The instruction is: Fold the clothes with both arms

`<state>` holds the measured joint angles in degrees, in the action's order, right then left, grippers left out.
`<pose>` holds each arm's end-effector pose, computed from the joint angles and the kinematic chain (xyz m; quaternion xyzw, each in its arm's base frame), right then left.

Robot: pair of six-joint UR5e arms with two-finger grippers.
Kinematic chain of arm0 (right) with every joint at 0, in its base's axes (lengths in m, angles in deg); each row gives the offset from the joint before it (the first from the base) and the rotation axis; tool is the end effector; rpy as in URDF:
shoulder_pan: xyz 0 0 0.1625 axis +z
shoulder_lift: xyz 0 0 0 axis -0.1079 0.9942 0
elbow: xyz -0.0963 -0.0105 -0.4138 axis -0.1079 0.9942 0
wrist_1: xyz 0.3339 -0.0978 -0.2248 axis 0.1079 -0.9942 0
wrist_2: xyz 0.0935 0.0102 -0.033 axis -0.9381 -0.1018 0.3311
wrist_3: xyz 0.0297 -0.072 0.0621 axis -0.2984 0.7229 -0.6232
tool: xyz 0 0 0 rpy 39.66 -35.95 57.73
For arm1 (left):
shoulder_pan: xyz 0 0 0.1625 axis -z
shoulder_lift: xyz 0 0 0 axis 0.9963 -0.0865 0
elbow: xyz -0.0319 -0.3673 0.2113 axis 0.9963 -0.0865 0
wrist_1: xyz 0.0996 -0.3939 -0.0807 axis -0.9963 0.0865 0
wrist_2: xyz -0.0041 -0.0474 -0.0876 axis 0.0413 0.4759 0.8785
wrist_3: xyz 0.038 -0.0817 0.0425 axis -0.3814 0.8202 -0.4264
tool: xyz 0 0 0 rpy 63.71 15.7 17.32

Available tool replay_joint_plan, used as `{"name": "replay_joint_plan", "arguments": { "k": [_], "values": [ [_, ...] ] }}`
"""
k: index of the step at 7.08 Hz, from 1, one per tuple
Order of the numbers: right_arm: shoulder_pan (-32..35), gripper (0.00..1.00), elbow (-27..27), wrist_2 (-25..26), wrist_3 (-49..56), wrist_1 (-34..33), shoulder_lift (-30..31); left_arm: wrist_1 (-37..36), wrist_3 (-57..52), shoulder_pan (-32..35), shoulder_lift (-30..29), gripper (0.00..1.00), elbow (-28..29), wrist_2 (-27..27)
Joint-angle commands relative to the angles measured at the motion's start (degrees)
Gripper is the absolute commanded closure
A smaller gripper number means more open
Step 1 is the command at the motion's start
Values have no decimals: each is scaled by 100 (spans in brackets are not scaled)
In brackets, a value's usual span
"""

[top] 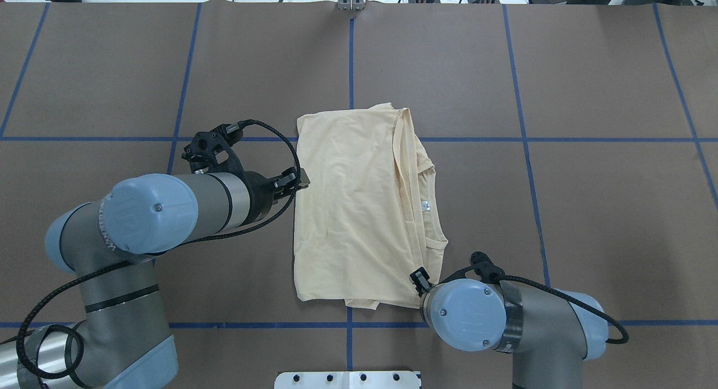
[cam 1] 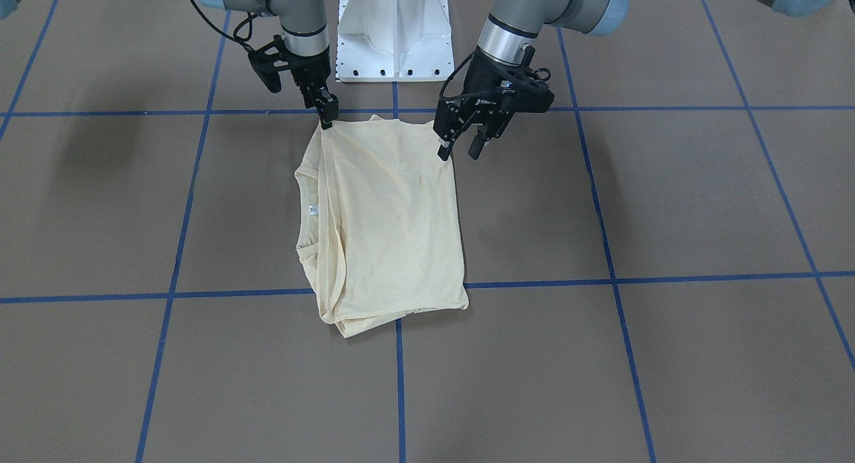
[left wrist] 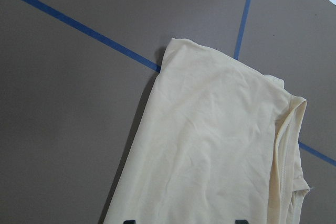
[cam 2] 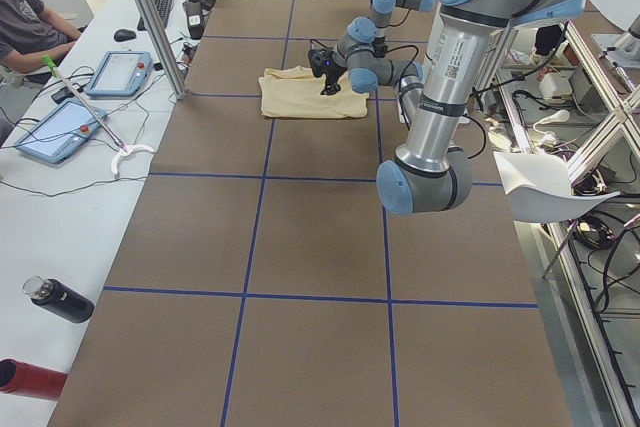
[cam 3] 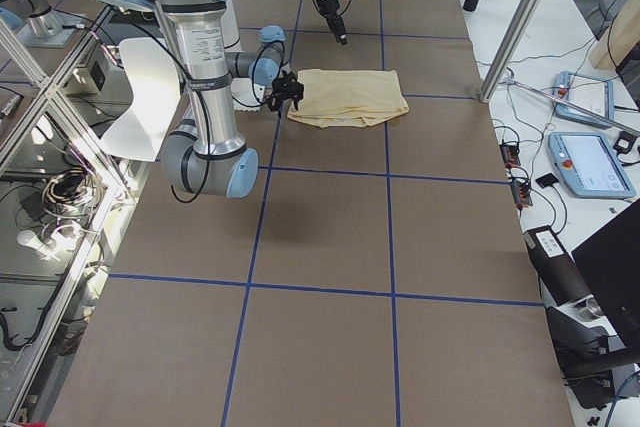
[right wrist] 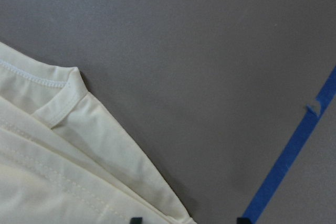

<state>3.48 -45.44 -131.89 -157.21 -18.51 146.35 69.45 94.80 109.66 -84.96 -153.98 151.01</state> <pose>-0.5405 -0.2263 0.2968 -0.1283 -0.3281 0.4706 0.8090 0.4664 -0.3646 0.2085 0.0934 0.5435 -0.2474 0.7967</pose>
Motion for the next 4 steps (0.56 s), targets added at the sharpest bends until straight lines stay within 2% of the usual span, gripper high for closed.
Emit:
{"name": "replay_joint_plan", "arguments": {
  "k": [1,4],
  "values": [
    [17,22,70,-6,-69,32,-141,-70,0,-10,-1,30,-38,0],
    [122,28,44,-6,-60,84,-142,-78,0,-10,-1,30,-47,-1]
  ]
}}
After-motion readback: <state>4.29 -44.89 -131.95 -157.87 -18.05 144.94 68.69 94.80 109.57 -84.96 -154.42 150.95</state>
